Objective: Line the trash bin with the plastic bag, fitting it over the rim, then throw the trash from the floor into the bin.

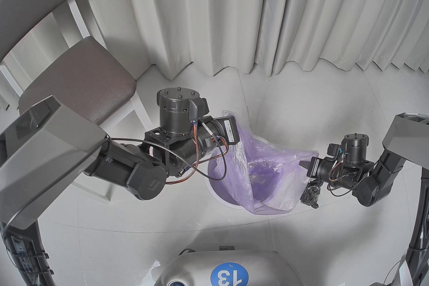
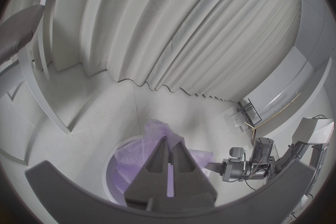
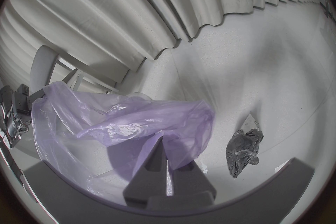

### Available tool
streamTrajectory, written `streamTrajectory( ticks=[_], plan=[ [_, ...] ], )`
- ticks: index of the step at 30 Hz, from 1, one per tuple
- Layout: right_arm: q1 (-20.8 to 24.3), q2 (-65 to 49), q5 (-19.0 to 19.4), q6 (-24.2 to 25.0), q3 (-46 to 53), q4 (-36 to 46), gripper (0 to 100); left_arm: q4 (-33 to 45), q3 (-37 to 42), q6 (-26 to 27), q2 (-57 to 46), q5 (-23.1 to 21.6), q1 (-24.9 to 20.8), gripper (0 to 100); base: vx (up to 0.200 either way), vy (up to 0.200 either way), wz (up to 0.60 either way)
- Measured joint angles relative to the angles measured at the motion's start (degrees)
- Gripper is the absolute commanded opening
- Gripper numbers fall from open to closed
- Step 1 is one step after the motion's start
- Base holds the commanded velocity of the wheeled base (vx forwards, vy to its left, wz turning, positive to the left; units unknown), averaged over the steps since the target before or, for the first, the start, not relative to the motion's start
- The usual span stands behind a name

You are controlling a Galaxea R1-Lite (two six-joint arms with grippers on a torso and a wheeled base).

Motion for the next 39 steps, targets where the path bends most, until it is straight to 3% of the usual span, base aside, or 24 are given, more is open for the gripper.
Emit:
streamTrajectory(
  ticks=[12,20,25,28,39],
  plan=[
    [-2.04,0.35,1.79,0.07,-0.74,0.52,0,-5.12,0.02,-0.51,5.53,0.00,2.15,0,0.000,0.000,0.00],
    [1.62,-1.77,1.79,0.07,1.90,0.34,0,-5.95,4.96,-0.49,5.23,-0.60,4.29,0,0.000,0.000,0.00],
    [4.77,-1.95,1.68,-0.20,3.01,0.34,0,-12.02,9.84,-0.40,5.27,-1.07,5.01,0,0.000,0.000,0.00],
    [5.68,-2.15,1.57,-1.84,3.94,0.83,0,-15.62,11.41,-0.33,5.64,-1.17,5.24,0,0.000,0.000,0.00],
    [5.02,-6.47,1.57,-8.51,6.38,9.25,0,-16.92,16.35,-0.32,3.85,1.40,5.02,0,0.000,0.000,0.00]
  ],
)
